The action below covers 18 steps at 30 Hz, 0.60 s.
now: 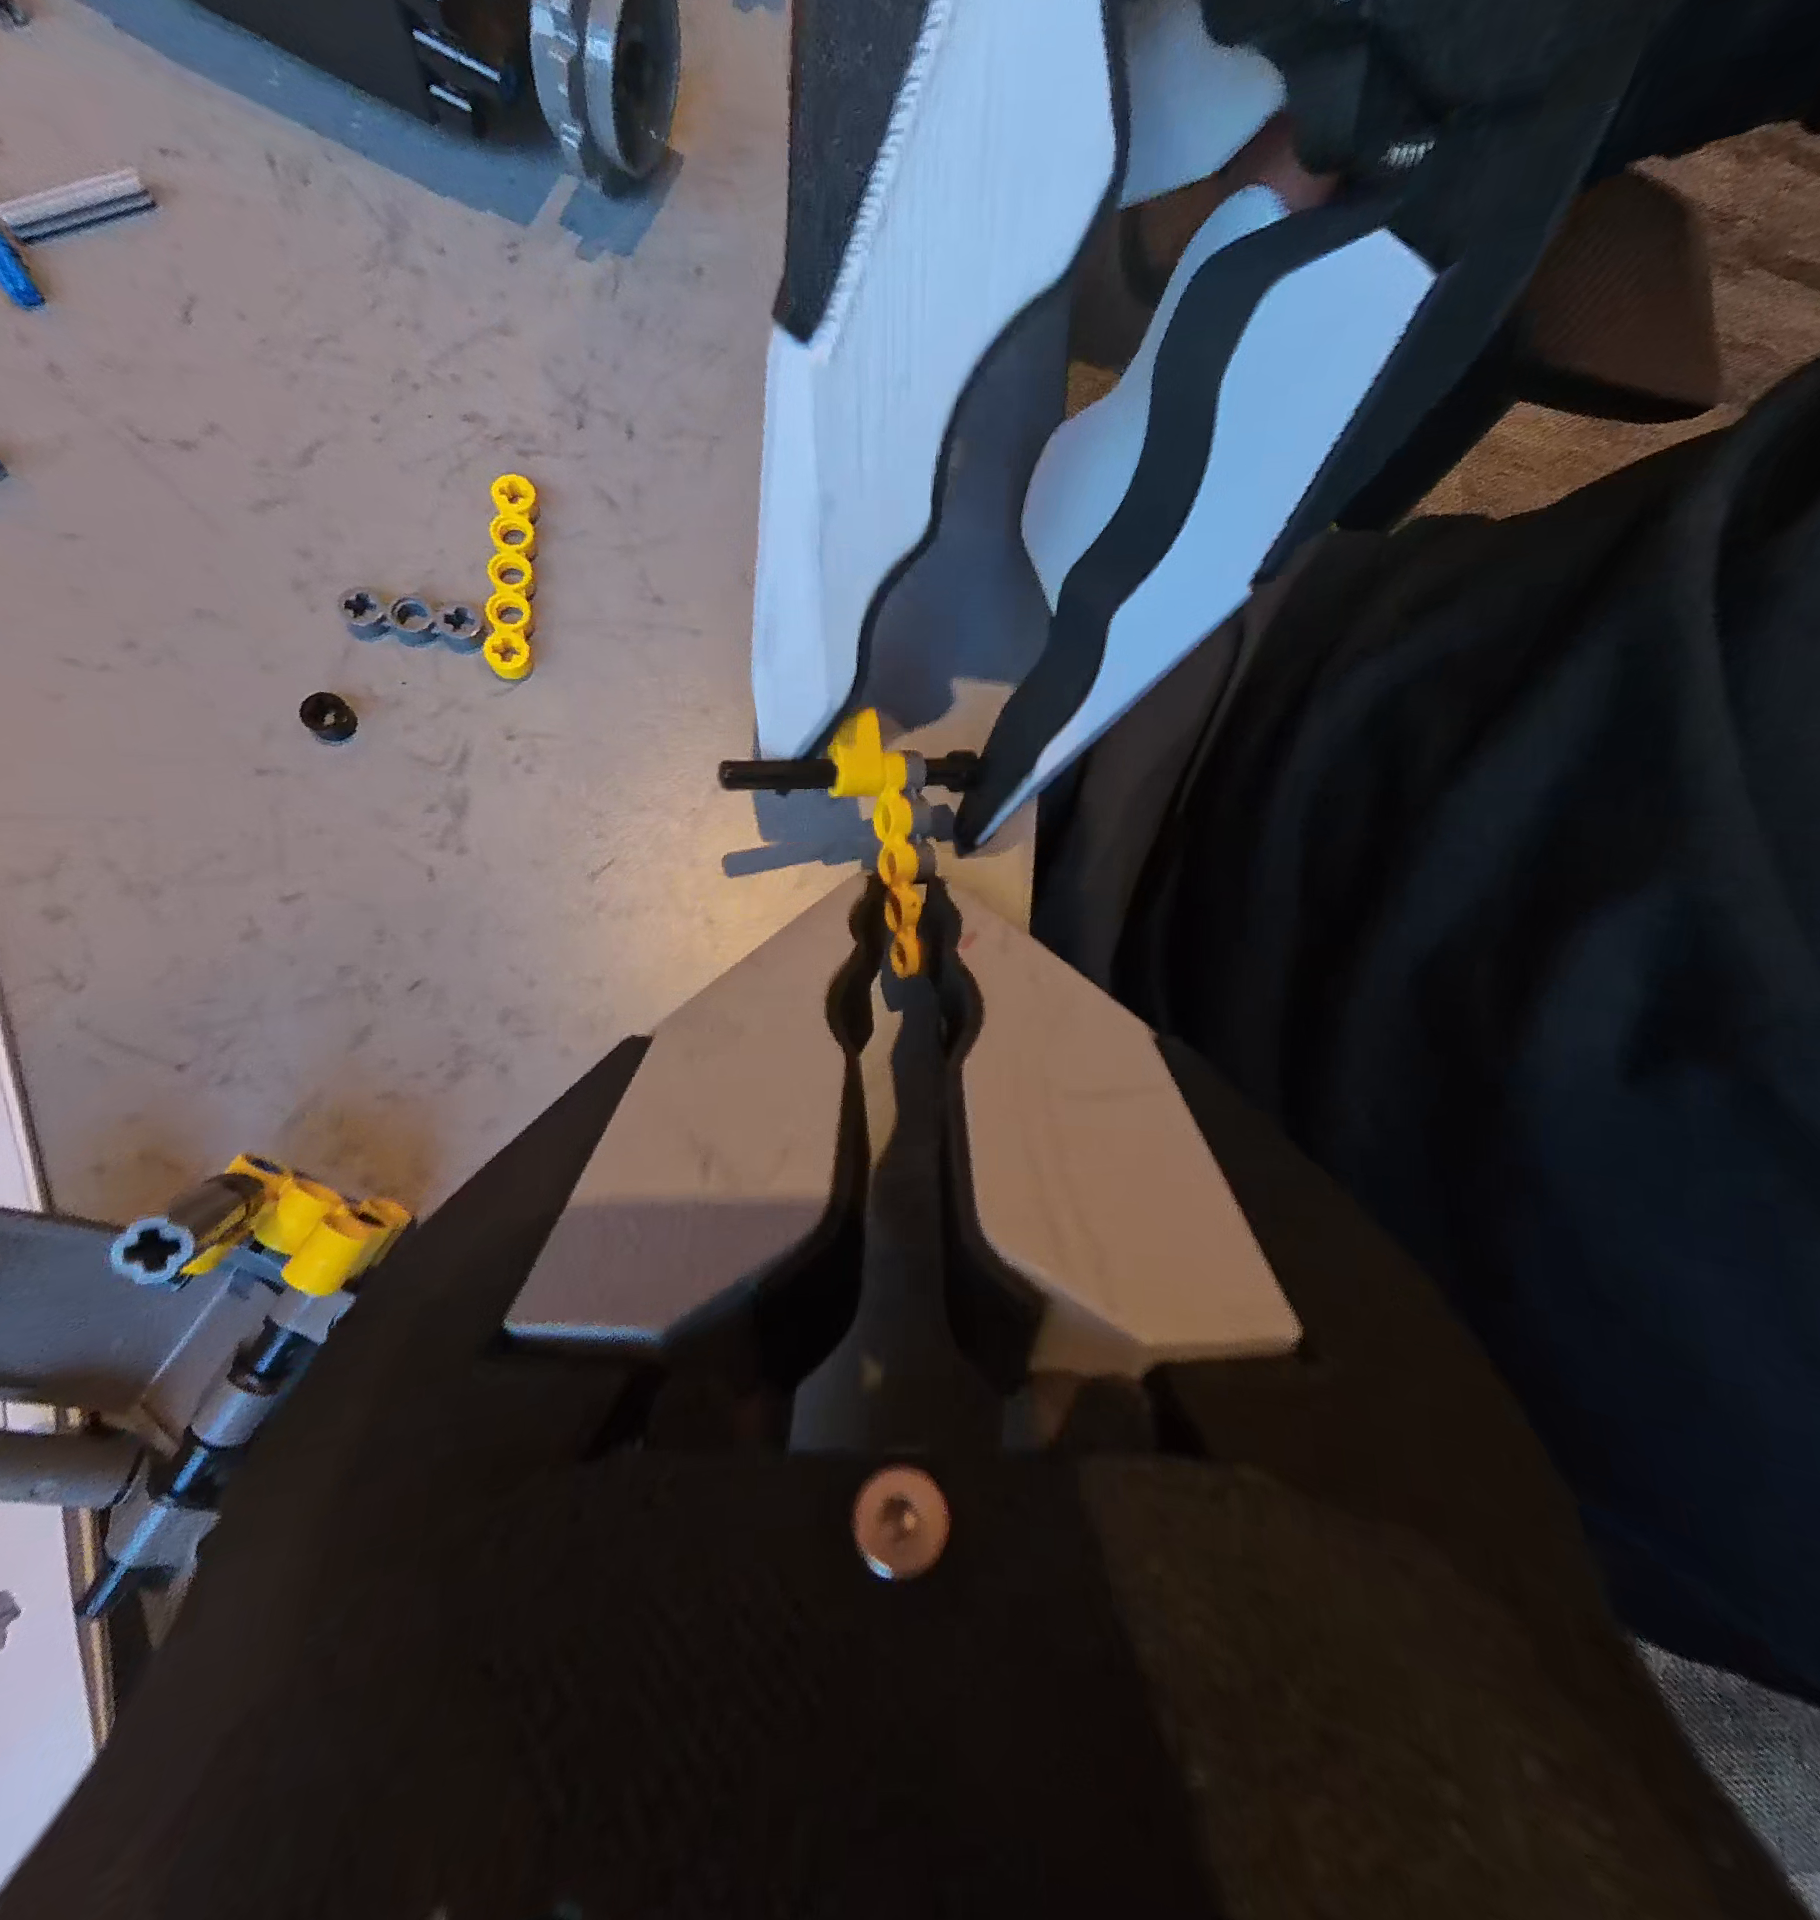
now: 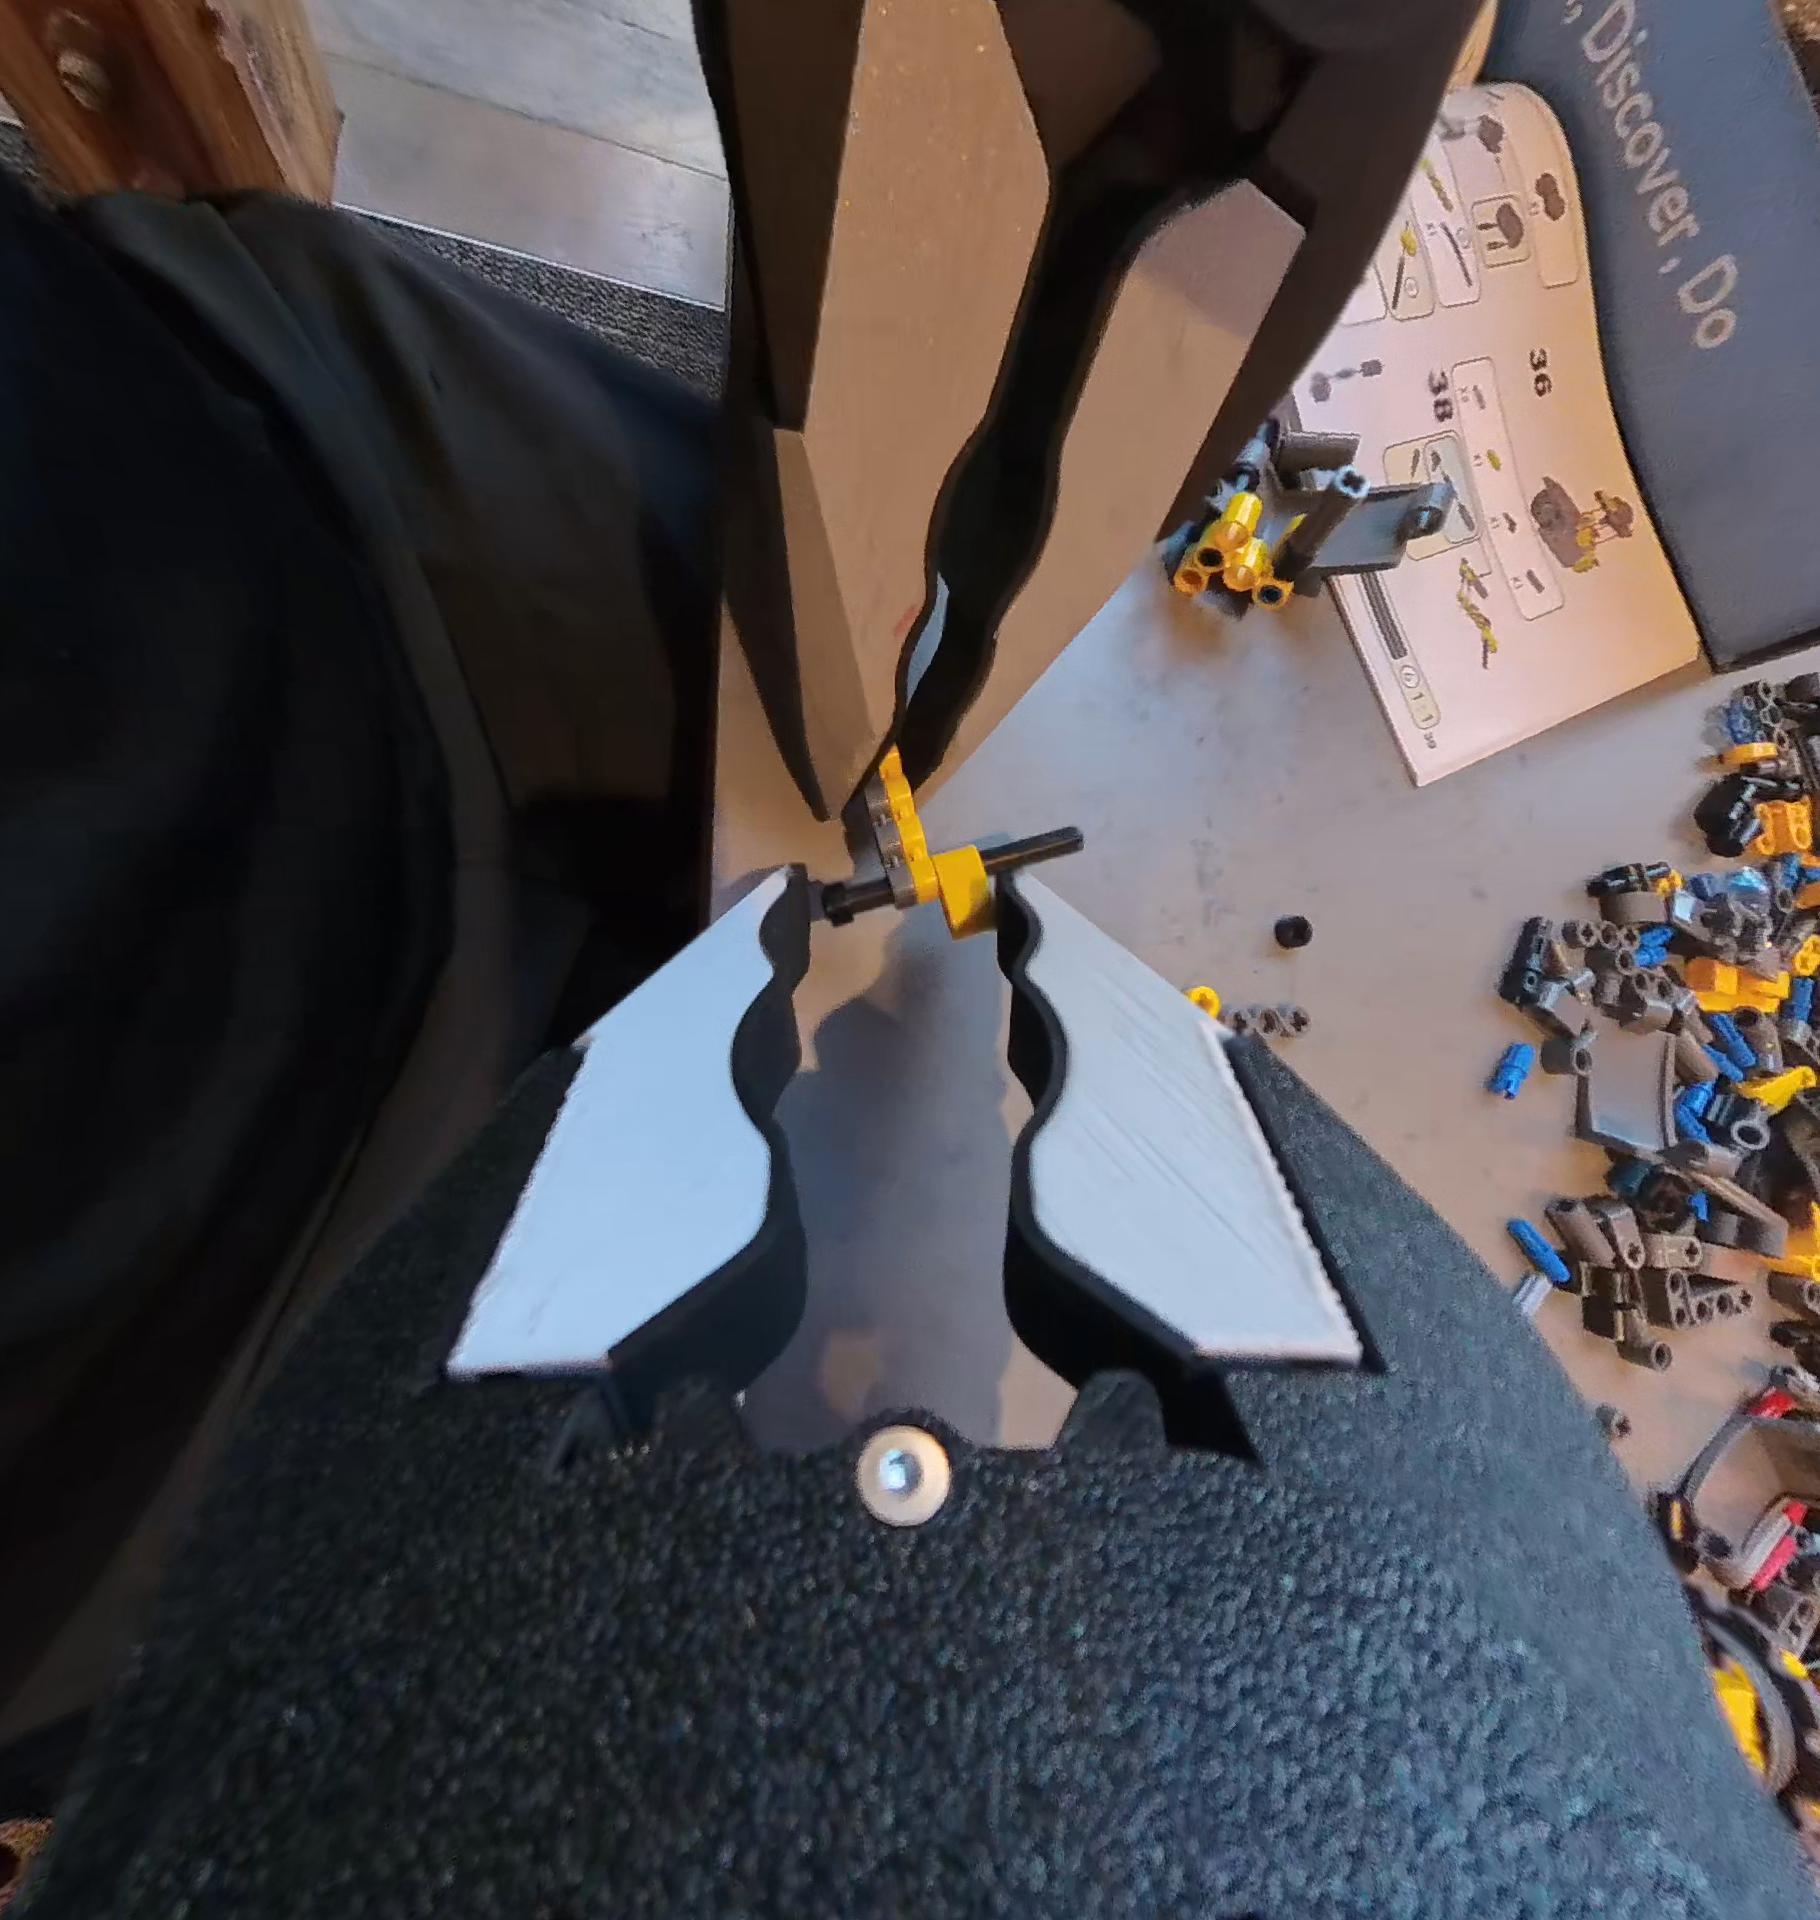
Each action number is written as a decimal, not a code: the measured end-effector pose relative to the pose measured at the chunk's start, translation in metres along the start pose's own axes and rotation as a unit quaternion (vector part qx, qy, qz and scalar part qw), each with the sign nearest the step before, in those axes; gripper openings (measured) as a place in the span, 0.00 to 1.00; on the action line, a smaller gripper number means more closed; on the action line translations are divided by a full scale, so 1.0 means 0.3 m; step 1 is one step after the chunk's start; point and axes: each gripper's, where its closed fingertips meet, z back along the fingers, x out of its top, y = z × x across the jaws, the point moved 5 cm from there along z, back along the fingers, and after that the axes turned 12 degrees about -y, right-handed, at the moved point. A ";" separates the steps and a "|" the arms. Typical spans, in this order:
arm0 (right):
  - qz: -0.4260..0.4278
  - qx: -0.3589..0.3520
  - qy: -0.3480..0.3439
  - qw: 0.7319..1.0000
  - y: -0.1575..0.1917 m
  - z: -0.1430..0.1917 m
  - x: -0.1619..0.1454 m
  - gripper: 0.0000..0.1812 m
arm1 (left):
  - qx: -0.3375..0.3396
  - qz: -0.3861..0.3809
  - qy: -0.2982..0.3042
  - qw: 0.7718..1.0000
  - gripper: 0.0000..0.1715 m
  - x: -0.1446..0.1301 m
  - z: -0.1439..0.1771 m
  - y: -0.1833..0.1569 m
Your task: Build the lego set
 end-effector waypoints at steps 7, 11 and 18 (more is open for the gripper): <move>0.030 0.000 0.010 1.000 -0.005 -0.006 0.003 0.18 | 0.015 -0.008 0.010 1.000 0.04 -0.001 -0.005 0.001; -0.002 -0.006 -0.001 1.000 -0.026 -0.012 -0.004 0.18 | 0.096 -0.084 0.005 0.992 0.05 0.033 -0.004 0.000; 0.031 -0.008 -0.011 0.999 -0.026 -0.013 -0.006 0.18 | 0.103 -0.142 0.040 0.984 0.04 0.031 -0.004 0.002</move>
